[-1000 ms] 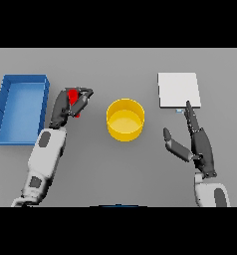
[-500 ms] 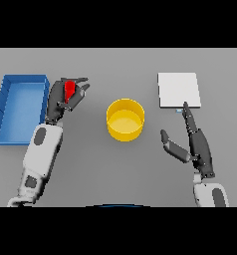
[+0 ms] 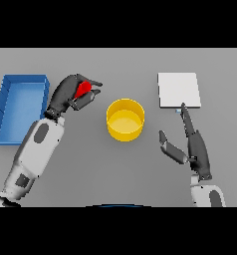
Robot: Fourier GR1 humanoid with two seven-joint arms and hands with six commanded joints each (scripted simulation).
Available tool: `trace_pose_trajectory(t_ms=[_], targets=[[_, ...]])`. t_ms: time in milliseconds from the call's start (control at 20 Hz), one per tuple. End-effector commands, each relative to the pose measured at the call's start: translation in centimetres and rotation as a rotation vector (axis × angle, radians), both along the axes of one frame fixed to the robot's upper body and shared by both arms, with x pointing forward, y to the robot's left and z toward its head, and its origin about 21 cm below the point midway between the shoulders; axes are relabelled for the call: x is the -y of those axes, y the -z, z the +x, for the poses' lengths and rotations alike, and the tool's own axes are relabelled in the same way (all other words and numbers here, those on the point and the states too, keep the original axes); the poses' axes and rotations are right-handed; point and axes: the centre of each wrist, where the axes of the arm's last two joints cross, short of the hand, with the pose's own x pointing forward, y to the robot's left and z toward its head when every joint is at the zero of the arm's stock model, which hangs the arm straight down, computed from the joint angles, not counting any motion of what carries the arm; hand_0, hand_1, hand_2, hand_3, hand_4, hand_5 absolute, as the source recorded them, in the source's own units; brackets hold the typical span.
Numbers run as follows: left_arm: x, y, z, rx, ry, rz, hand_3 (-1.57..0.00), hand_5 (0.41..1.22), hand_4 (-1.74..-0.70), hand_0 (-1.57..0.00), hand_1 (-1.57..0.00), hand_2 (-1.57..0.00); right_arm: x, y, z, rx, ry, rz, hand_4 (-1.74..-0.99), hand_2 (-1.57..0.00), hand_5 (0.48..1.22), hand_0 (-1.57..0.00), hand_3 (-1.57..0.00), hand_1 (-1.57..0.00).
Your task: Pick up the red beaker and tilt it to pour out 1 green nut into yellow bowl. Pick up the yellow bowl and place it on the metallic measuring scale.
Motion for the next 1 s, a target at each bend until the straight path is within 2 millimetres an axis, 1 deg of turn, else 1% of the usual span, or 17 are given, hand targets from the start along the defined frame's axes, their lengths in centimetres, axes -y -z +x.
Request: trace_pose_trajectory(t_ms=[0,50,100,150,250,300,400,450,550,600,650,700,750,800,900,950], targets=[[-0.1,-0.2,0.0,0.0,0.001,0.015,-1.56,1.113,-1.73,-1.56,-1.56,-1.56,0.5,0.0,-0.1,-0.012,0.006,0.001,-1.243,0.0,0.71,0.0,0.0,0.0],[0.1,-0.5,0.0,0.011,0.014,0.081,-1.56,1.112,-1.73,-1.56,-1.56,-1.56,0.4,0.0,-0.3,-0.007,0.002,0.0,-1.248,0.0,0.711,0.0,0.0,0.0],[0.5,-0.7,0.0,0.027,0.035,0.145,-1.57,1.112,-1.74,-1.57,-1.57,-1.57,0.9,0.1,-0.4,-0.018,0.009,-0.004,-1.251,0.0,0.714,0.0,0.0,0.0],[1.1,-1.1,0.2,0.046,0.051,0.232,-1.57,1.112,-1.74,-1.57,-1.57,-1.57,0.7,-0.2,0.0,-0.019,0.008,-0.005,-1.254,0.0,0.717,0.0,0.0,0.0],[2.3,-1.6,0.6,0.111,0.106,0.412,-1.57,1.137,-1.74,-1.57,-1.57,-1.57,0.1,-0.1,-0.1,-0.008,-0.011,0.009,-1.266,0.0,0.72,0.0,0.0,0.0],[2.6,-1.8,0.8,0.13,0.123,0.499,-1.57,1.134,-1.74,-1.57,-1.57,-1.57,0.3,0.0,-0.1,-0.018,-0.004,0.008,-1.267,0.0,0.72,0.0,0.0,0.0],[3.3,-2.6,1.5,0.169,0.16,0.64,-1.57,1.166,-1.74,-1.57,-1.57,-1.57,0.2,0.0,-0.1,-0.017,-0.004,0.013,-1.269,0.0,0.722,0.0,0.0,0.0],[3.8,-2.6,1.6,0.187,0.187,0.698,-1.57,1.177,-1.74,-1.57,-1.57,-1.57,0.3,0.0,-0.2,-0.011,-0.004,0.014,-1.268,0.0,0.722,0.0,0.0,0.0],[4.7,-3.3,2.3,0.213,0.243,0.827,-1.57,1.193,-1.74,-1.57,-1.57,-1.57,0.5,-0.1,-0.2,-0.013,-0.003,0.018,-1.264,0.0,0.717,0.0,0.0,0.0],[5.3,-3.6,2.6,0.228,0.278,0.886,-1.57,1.198,-1.69,-1.57,-1.57,-1.57,0.2,-0.2,0.2,0.0,-0.008,0.02,-1.261,0.0,0.715,0.0,0.0,0.0],[5.6,-4.1,2.9,0.236,0.308,0.95,-1.57,1.203,-1.65,-1.57,-1.57,-1.57,0.5,-0.1,0.3,-0.003,0.005,0.015,-1.262,0.0,0.705,0.0,0.0,0.0],[6.2,-4.3,2.9,0.248,0.344,1.01,-1.57,1.206,-1.61,-1.57,-1.57,-1.57,0.3,0.0,0.2,-0.008,-0.002,0.027,-1.258,0.0,0.697,0.0,0.0,0.0],[6.5,-4.5,3.1,0.246,0.365,1.09,-1.57,1.209,-1.64,-1.57,-1.57,-1.57,0.0,-0.2,0.6,-0.012,0.005,0.022,-1.253,0.0,0.688,0.0,0.0,0.0],[6.8,-4.5,3.3,0.243,0.388,1.143,-1.57,1.212,-1.66,-1.57,-1.57,-1.57,0.1,0.0,0.3,-0.006,0.013,0.02,-1.245,0.0,0.679,0.0,0.0,0.0],[8.3,-5.2,3.2,0.256,0.442,1.216,-1.57,1.215,-1.68,-1.57,-1.57,-1.57,0.1,0.1,0.3,-0.016,0.018,0.047,-1.225,0.0,0.663,0.0,0.0,0.0],[8.6,-5.3,3.3,0.262,0.468,1.253,-1.57,1.216,-1.69,-1.57,-1.57,-1.57,0.0,-0.1,0.3,-0.015,0.02,0.049,-1.22,0.0,0.657,0.0,0.0,0.0]])
